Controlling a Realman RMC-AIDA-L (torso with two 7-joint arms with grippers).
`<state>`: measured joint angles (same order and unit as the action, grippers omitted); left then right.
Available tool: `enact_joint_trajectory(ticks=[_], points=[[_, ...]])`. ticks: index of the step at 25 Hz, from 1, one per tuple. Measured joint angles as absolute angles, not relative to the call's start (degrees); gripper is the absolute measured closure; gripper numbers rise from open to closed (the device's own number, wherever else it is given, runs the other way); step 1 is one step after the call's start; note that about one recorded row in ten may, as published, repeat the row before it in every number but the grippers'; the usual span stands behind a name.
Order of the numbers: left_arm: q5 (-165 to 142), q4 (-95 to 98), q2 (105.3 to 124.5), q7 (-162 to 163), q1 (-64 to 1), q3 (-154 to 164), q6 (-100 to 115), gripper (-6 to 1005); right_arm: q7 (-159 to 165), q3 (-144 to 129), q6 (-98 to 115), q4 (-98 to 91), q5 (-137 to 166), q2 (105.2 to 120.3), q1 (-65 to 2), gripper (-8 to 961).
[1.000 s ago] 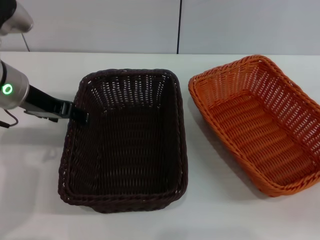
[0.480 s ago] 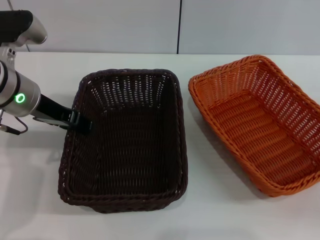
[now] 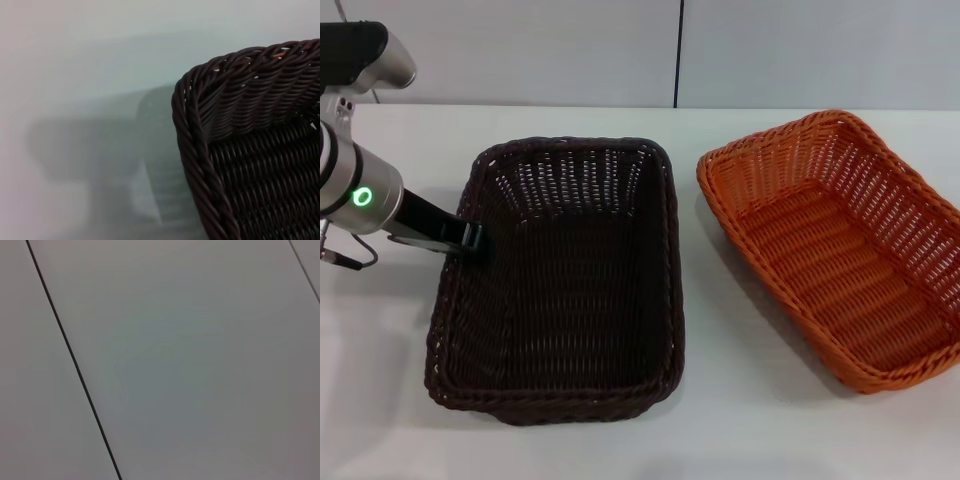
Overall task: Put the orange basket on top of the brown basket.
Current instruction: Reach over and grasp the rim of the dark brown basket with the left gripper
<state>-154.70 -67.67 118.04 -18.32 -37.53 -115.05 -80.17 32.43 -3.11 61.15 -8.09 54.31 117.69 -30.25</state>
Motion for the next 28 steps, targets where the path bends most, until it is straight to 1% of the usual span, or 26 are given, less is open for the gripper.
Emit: enact_joint_trajectory(ticks=[2,11,28], points=[[-154.7,-67.7,118.04,-18.3,-37.5,-115.0,-80.2,699,32.4,-3.3,61.0,-8.1,54.3,117.68,-30.3,289],[-154.6,-67.7,118.03,-18.7,-37.4,-115.1,-80.5,767,32.4,-3.2,60.3,-8.1,54.3,117.68,-30.4,289],[-154.2,-67.4,118.03,-18.8,-37.7,-115.0,-80.2,775,32.5,-3.0,60.3,-8.0,54.3,117.74,-31.6,288]])
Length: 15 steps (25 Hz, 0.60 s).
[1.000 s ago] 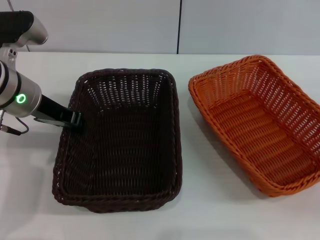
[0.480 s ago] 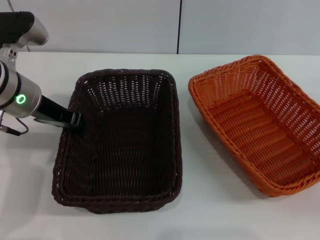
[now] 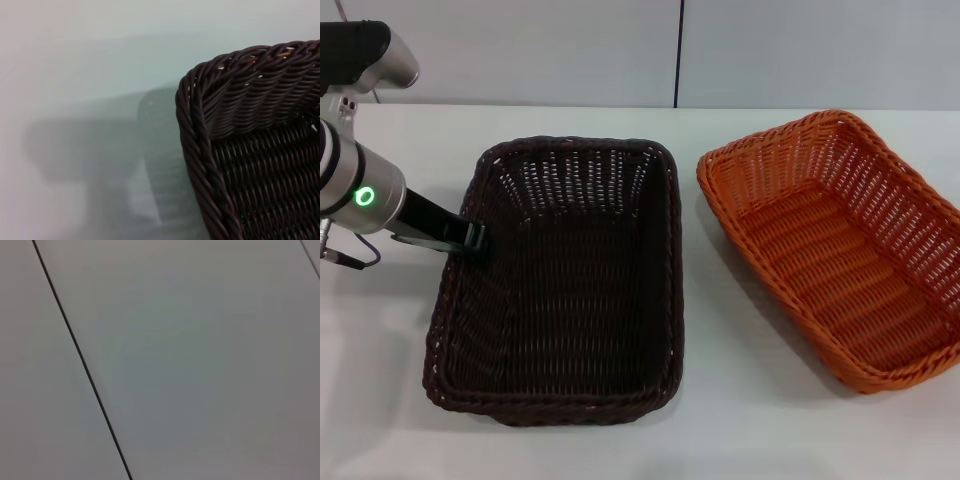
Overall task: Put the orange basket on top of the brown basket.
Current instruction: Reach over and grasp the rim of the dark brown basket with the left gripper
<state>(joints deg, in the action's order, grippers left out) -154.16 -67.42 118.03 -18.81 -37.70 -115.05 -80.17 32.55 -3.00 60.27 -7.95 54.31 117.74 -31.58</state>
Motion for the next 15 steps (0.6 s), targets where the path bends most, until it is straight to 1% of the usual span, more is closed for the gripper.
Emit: enact_joint_trajectory(ticks=[15], points=[[-152.0,-67.6,117.93,-19.0,-37.5,-115.0,-80.1,784,32.7,-3.0,60.2,-7.9,54.3,117.77,-31.9,288]])
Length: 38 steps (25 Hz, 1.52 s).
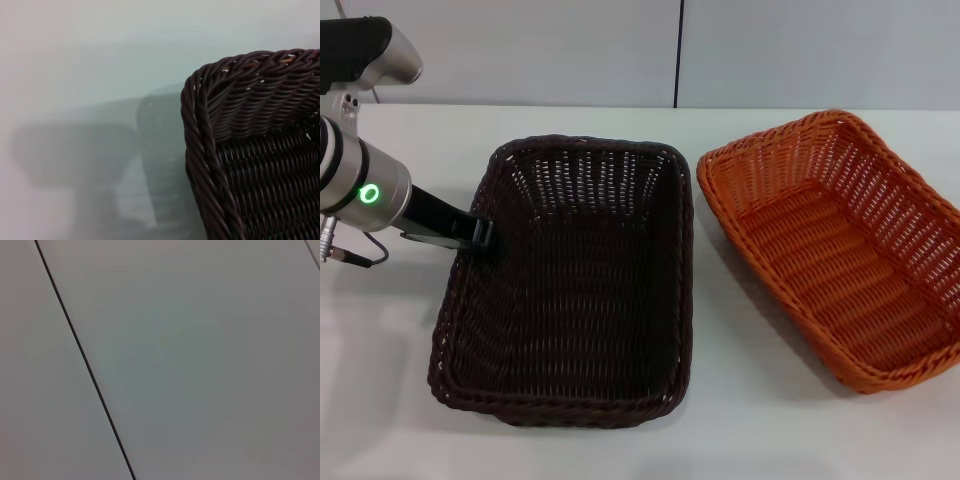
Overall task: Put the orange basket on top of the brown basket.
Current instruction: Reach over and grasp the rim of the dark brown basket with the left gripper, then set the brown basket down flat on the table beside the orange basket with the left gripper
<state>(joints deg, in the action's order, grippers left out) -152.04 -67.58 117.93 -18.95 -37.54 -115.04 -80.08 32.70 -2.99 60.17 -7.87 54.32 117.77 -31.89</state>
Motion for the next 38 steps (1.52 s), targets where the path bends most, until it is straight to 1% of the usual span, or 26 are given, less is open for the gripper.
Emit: enact_joint_trajectory(ticks=[13,18,20,24,28,30,31,35,36,37,38], points=[[-151.7,-68.9,117.87,-19.0,-38.1,-115.0,-80.3,789,32.8,-3.0,60.3,-7.6,54.3,117.82,-32.3,289],[-150.7,-71.7,117.83,-20.0,-38.6,-115.1,-81.1,799,32.9,-3.0,60.3,-7.2,54.3,118.08,-32.0,289],[-150.3,-76.6,117.62,-21.8,-39.2,-115.8,-83.7,803,32.9,-3.0,60.3,-7.1,54.3,118.1,-31.9,289],[-150.3,-79.5,117.54,-23.7,-40.1,-117.4,-86.4,807,32.9,-3.0,60.3,-6.6,54.3,118.12,-31.6,288],[-149.9,-82.7,117.39,-29.8,-43.0,-121.1,-92.6,810,32.9,-3.0,60.3,-6.2,54.3,118.19,-31.2,288],[-149.9,-82.7,117.39,-29.8,-43.0,-121.1,-92.6,812,32.9,-3.2,60.3,-6.1,54.3,118.2,-31.2,288],[-149.2,-82.6,117.25,-34.3,-44.7,-122.2,-95.9,813,32.9,-3.3,60.3,-6.0,54.3,118.2,-31.2,288],[-148.9,-79.7,117.1,-39.3,-47.5,-122.6,-98.5,813,32.9,-3.5,60.1,-5.8,54.4,118.21,-31.0,288],[-148.9,-76.3,117.09,-40.9,-49.4,-122.3,-98.6,813,32.9,-3.5,60.0,-5.7,54.4,118.21,-31.0,288],[-148.9,-76.3,117.09,-40.9,-49.4,-122.3,-98.6,813,32.9,-3.5,60.0,-5.6,54.4,118.21,-31.0,288],[-148.9,-72.9,117.13,-41.7,-51.1,-122.3,-98.2,813,33.0,-3.5,59.9,-5.4,54.4,118.23,-30.9,288]])
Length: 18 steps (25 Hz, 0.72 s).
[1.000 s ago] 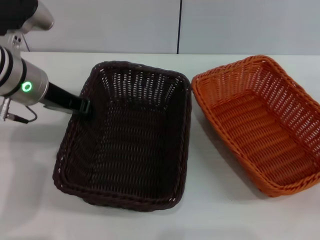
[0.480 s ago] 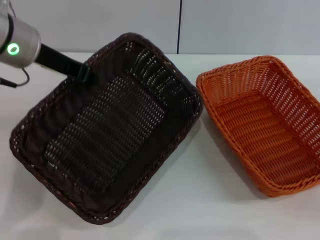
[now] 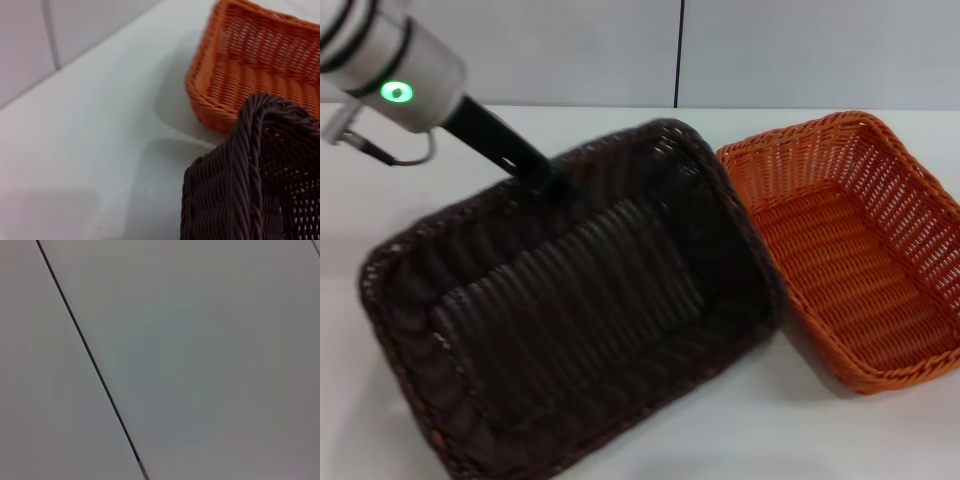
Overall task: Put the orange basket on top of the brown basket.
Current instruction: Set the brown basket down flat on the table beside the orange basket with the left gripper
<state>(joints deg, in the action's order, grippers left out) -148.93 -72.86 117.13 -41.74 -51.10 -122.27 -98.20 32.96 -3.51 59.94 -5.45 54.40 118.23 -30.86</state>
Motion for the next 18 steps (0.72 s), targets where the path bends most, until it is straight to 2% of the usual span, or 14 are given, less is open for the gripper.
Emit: enact_joint_trajectory(ticks=[5,18], points=[[-149.4,-60.0,117.53,-43.8,-57.1,-122.3,-92.6,812,33.0,-3.5,59.9,-5.2,54.5,118.29,-30.4,288],[-148.0,-53.6,118.02,-43.7,-59.5,-121.6,-87.0,812,33.0,-3.6,59.2,-5.1,54.9,118.3,-30.2,289]])
